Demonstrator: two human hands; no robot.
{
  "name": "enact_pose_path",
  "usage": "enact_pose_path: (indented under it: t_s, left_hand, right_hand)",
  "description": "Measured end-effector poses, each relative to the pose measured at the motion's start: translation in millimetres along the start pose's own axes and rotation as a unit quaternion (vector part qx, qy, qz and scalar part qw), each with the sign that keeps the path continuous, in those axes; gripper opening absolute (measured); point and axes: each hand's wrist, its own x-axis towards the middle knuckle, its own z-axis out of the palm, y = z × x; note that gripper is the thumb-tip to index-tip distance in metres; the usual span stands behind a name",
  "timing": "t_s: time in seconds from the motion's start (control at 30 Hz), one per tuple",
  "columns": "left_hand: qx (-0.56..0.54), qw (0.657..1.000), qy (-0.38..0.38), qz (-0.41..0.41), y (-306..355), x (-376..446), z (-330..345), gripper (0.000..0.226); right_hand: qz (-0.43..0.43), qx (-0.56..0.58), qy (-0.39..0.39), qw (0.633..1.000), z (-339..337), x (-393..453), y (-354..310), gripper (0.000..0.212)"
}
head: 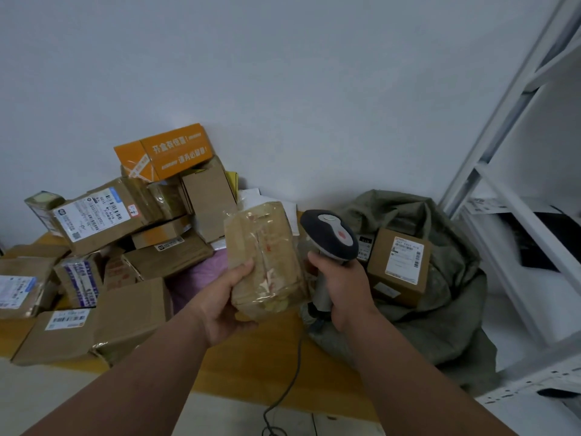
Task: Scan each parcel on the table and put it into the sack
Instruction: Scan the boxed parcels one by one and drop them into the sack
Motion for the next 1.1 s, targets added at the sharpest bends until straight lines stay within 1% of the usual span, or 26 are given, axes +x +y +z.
enact_pose_path:
  t_s: [0.07, 0.13, 0.17, 0.23, 0.27, 0.3, 0.33, 0.4, 0.43, 0.47, 0.5, 0.53, 0.6, 0.67, 0.77, 0.87, 0.93, 1.0, 1.1]
  left_hand:
    - [-0.056, 0.998, -0.021, -0.001, -1.8, 0.3, -4.5, 0.051]
    - [-0.108, 0.993, -0.04, -0.003, -0.9, -1.6, -6.3, 0.043]
    - [-0.13, 0.99, -0.052, -0.005, 0.0, -2.3, -7.1, 0.041]
    - [-0.154, 0.987, -0.056, -0.005, 2.7, -2.4, -9.9, 0.04]
    - [-0.147, 0.988, -0.044, 0.003, 4.4, -1.8, -11.1, 0.039]
    - [-0.116, 0.993, -0.019, 0.019, 5.5, 1.6, -13.7, 0.037]
    - [-0.066, 0.997, 0.018, 0.042, 6.4, 4.2, -15.5, 0.036]
    - [0.019, 0.993, 0.089, 0.079, 8.3, 7.5, -17.7, 0.043]
    - [0.048, 0.99, 0.096, 0.087, 9.6, 7.9, -17.3, 0.043]
    - [0.074, 0.989, 0.087, 0.09, 10.5, 7.6, -16.0, 0.037]
    - [0.094, 0.99, 0.069, 0.082, 11.3, 6.7, -14.6, 0.029]
    - [0.11, 0.991, 0.05, 0.065, 12.3, 4.8, -13.5, 0.027]
    - [0.119, 0.992, 0.012, 0.028, 14.8, 1.8, -13.7, 0.04]
    - [0.128, 0.992, -0.019, 0.011, 15.5, 3.5, -16.8, 0.054]
    - [0.103, 0.994, -0.02, 0.019, 14.1, 10.3, -23.7, 0.078]
    - [0.082, 0.996, -0.003, 0.047, 12.6, 13.4, -26.0, 0.088]
    - [0.078, 0.995, 0.0, 0.065, 12.4, 14.4, -25.3, 0.096]
    - [0.078, 0.993, 0.001, 0.084, 13.2, 16.3, -23.8, 0.098]
    - [0.085, 0.99, 0.011, 0.114, 17.1, 18.8, -21.1, 0.095]
  right_hand:
    - [0.009, -0.007, 0.027, 1.0, -0.1, 2.2, 1.2, 0.038]
    - [0.034, -0.005, 0.039, 0.999, 1.4, 1.1, 3.7, 0.043]
    - [0.051, -0.001, 0.034, 0.998, 1.7, 0.4, 5.8, 0.042]
    - [0.069, 0.015, 0.018, 0.997, 2.7, -1.0, 9.3, 0.032]
    - [0.066, 0.021, 0.013, 0.998, 3.1, -1.4, 10.3, 0.029]
    - [0.059, 0.023, 0.013, 0.998, 3.2, -0.8, 11.8, 0.029]
    - [0.049, 0.021, 0.014, 0.998, 3.4, 0.1, 13.3, 0.032]
    - [0.031, 0.009, 0.02, 0.999, 7.2, -1.3, 12.4, 0.038]
    - [0.022, 0.002, 0.023, 0.999, 9.1, -1.5, 12.4, 0.039]
    - [0.015, -0.002, 0.026, 1.0, 10.5, -0.7, 13.4, 0.039]
    - [0.009, -0.007, 0.025, 1.0, 11.4, -0.6, 14.0, 0.038]
    - [0.002, -0.012, 0.024, 1.0, 12.5, -0.5, 14.4, 0.036]
    - [-0.016, -0.026, 0.013, 0.999, 13.6, -1.3, 14.8, 0.03]
    - [-0.03, -0.036, -0.002, 0.999, 13.9, -1.9, 15.1, 0.029]
    - [-0.03, -0.056, -0.014, 0.998, 14.5, -2.4, 13.2, 0.022]
    - [-0.035, -0.076, -0.005, 0.996, 15.1, -2.5, 7.9, 0.022]
    - [-0.034, -0.085, 0.016, 0.996, 14.1, -1.9, 4.4, 0.016]
    - [-0.024, -0.098, 0.033, 0.994, 12.8, -1.8, 1.6, 0.007]
    - [-0.027, -0.107, 0.044, 0.993, 10.0, -1.9, -0.2, 0.011]
